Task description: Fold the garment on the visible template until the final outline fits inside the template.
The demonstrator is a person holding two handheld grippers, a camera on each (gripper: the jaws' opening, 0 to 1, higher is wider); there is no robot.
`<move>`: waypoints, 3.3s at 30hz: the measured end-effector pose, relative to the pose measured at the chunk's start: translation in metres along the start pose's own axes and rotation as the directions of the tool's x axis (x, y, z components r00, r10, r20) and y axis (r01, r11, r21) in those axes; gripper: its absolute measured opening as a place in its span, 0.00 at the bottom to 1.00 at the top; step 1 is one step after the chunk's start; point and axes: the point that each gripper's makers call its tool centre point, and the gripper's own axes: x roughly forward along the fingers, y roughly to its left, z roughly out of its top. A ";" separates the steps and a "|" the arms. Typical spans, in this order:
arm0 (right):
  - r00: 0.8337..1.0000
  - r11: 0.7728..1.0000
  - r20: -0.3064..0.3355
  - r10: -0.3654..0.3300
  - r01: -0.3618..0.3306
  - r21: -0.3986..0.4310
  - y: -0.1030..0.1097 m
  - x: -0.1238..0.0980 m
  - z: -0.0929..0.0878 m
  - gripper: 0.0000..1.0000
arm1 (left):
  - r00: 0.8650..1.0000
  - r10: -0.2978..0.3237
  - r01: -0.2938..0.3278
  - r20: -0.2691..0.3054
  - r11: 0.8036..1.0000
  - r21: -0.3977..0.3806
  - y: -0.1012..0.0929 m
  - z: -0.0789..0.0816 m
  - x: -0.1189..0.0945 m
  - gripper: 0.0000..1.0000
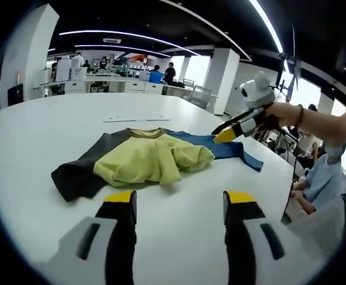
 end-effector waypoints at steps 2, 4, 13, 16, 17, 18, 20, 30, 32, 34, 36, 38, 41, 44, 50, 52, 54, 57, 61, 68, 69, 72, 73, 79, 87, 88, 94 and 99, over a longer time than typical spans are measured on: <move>1.000 1.000 -0.004 0.008 -0.008 0.009 0.000 0.000 -0.007 0.45 | 1.000 0.008 -0.008 -0.013 1.000 0.016 0.001 0.000 0.006 0.54; 1.000 1.000 -0.004 0.014 -0.014 0.014 0.000 -0.001 -0.013 0.44 | 1.000 0.005 -0.004 -0.017 1.000 0.026 0.000 0.000 0.010 0.52; 1.000 1.000 0.005 0.031 -0.031 0.003 -0.001 0.001 -0.034 0.35 | 0.999 -0.005 0.004 -0.042 1.000 -0.013 -0.004 -0.006 0.031 0.42; 1.000 1.000 0.010 0.029 -0.029 -0.005 -0.004 0.004 -0.039 0.33 | 0.999 -0.001 0.001 -0.052 1.000 0.001 -0.004 -0.007 0.037 0.42; 1.000 1.000 0.011 0.027 -0.027 -0.008 -0.005 0.005 -0.040 0.32 | 0.999 -0.001 0.002 -0.053 1.000 0.012 -0.004 -0.007 0.039 0.41; 1.000 1.000 0.012 0.025 -0.025 -0.010 -0.007 0.006 -0.042 0.31 | 0.999 0.003 -0.002 -0.053 1.000 0.019 -0.004 -0.006 0.041 0.40; 1.000 1.000 0.016 0.022 -0.022 -0.014 -0.010 0.010 -0.044 0.29 | 0.999 0.006 -0.005 -0.053 0.999 0.031 -0.006 -0.005 0.046 0.38; 0.999 1.000 0.030 0.019 -0.019 -0.008 -0.019 0.028 -0.050 0.21 | 0.996 0.008 -0.007 -0.084 1.000 0.020 -0.011 -0.009 0.072 0.30; 0.999 1.000 0.034 0.020 -0.020 0.001 -0.020 0.031 -0.050 0.21 | 0.995 0.008 -0.005 -0.097 0.999 0.033 -0.012 -0.011 0.078 0.28; 0.999 1.000 0.043 0.021 -0.021 0.002 -0.019 0.032 -0.049 0.20 | 0.995 0.014 -0.009 -0.101 0.999 0.049 -0.013 -0.011 0.083 0.27; 0.999 1.000 0.047 0.027 -0.027 0.006 -0.019 0.034 -0.048 0.19 | 0.994 0.016 -0.011 -0.108 0.999 0.052 -0.013 -0.013 0.089 0.25; 0.998 0.999 0.053 0.033 -0.033 0.003 -0.018 0.036 -0.047 0.19 | 0.992 0.025 -0.017 -0.122 0.998 0.060 -0.011 -0.015 0.092 0.24; 0.998 0.999 0.056 0.040 -0.041 0.002 -0.016 0.037 -0.046 0.18 | 0.990 0.035 -0.027 -0.134 0.998 0.064 -0.008 -0.019 0.098 0.24; 0.997 0.999 0.063 0.043 -0.044 0.013 -0.016 0.039 -0.044 0.17 | 0.986 0.057 -0.047 -0.154 0.997 0.068 -0.001 -0.024 0.103 0.26; 0.997 0.999 0.069 0.042 -0.043 0.013 -0.017 0.039 -0.043 0.15 | 0.980 0.090 -0.073 -0.180 0.992 0.099 0.010 -0.032 0.111 0.24; 0.997 0.999 0.066 0.042 -0.043 0.010 -0.018 0.040 -0.043 0.15 | 0.979 0.102 -0.086 -0.179 0.992 0.095 0.015 -0.031 0.112 0.21; 0.997 0.999 0.067 0.041 -0.042 0.012 -0.018 0.040 -0.044 0.14 | 0.978 0.112 -0.098 -0.174 0.991 0.087 0.020 -0.030 0.114 0.17; 0.997 0.999 0.069 0.043 -0.044 0.014 -0.017 0.040 -0.044 0.14 | 0.976 0.131 -0.117 -0.174 0.989 0.090 0.026 -0.029 0.115 0.11; 0.996 0.999 0.072 0.044 -0.045 0.018 -0.017 0.040 -0.044 0.12 | 0.975 0.125 -0.105 -0.181 0.988 0.115 0.024 -0.029 0.115 0.12; 0.997 0.999 0.073 0.041 -0.043 0.021 -0.016 0.041 -0.044 0.11 | 0.967 0.158 -0.097 -0.202 0.954 0.285 0.020 -0.032 0.117 0.16; 0.997 0.999 0.073 0.041 -0.042 0.021 -0.016 0.041 -0.043 0.11 | 0.965 0.166 -0.101 -0.202 0.949 0.298 0.021 -0.032 0.117 0.15; 0.996 0.999 0.076 0.040 -0.042 0.024 -0.016 0.041 -0.043 0.10 | 0.963 0.185 -0.117 -0.197 0.942 0.314 0.025 -0.031 0.118 0.11; 0.996 0.999 0.076 0.040 -0.042 0.024 -0.015 0.041 -0.043 0.10 | 0.963 0.186 -0.118 -0.195 0.941 0.316 0.026 -0.031 0.118 0.10; 0.996 0.999 0.076 0.036 -0.038 0.026 -0.016 0.041 -0.043 0.06 | 0.957 0.227 -0.135 -0.181 0.899 0.417 0.030 -0.029 0.119 0.06; 0.996 0.999 0.081 0.043 -0.045 0.029 -0.014 0.040 -0.042 0.00 | 0.966 0.174 -0.120 -0.193 0.957 0.263 0.033 -0.029 0.116 0.01; 0.996 0.998 0.083 0.044 -0.046 0.031 -0.014 0.040 -0.042 0.00 | 0.967 0.166 -0.115 -0.196 0.962 0.246 0.032 -0.029 0.115 0.01; 0.993 0.997 0.104 0.052 -0.057 0.044 -0.013 0.030 -0.038 0.00 | 0.970 0.146 -0.097 -0.192 0.965 0.244 0.028 -0.026 0.103 0.00; 0.992 0.998 0.109 0.057 -0.061 0.035 -0.010 0.022 -0.038 0.00 | 0.981 0.108 -0.071 -0.164 0.974 0.217 0.021 -0.014 0.088 0.00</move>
